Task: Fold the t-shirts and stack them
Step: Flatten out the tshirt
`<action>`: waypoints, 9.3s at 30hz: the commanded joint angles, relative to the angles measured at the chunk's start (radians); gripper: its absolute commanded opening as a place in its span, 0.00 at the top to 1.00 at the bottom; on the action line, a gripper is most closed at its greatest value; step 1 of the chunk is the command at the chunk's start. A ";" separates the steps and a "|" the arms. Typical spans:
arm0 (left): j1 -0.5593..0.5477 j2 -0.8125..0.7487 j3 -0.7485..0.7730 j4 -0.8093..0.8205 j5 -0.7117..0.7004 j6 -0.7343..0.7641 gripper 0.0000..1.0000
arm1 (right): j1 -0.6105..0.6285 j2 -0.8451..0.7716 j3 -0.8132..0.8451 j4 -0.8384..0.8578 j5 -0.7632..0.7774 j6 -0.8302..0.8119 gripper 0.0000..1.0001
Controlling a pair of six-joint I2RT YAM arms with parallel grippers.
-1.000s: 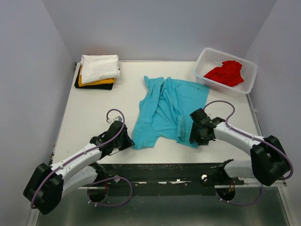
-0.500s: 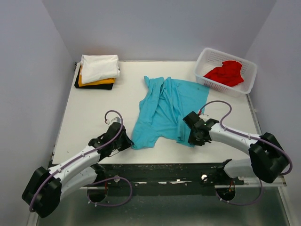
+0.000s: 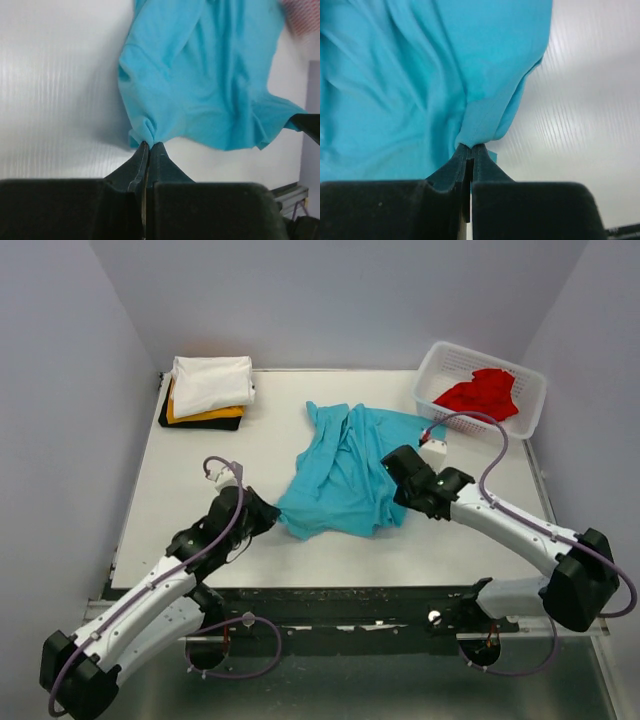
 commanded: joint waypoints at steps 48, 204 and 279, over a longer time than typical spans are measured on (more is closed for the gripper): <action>0.008 -0.091 1.174 -0.120 -0.076 0.677 1.00 | -0.097 -0.556 0.584 0.171 -0.076 -0.416 0.99; 0.179 0.744 0.329 0.153 0.464 0.183 0.01 | -0.121 0.630 0.301 0.864 -0.777 -0.271 0.00; 0.100 0.608 0.437 0.004 0.234 0.239 0.02 | -0.220 0.688 0.533 0.703 -0.471 -0.542 0.00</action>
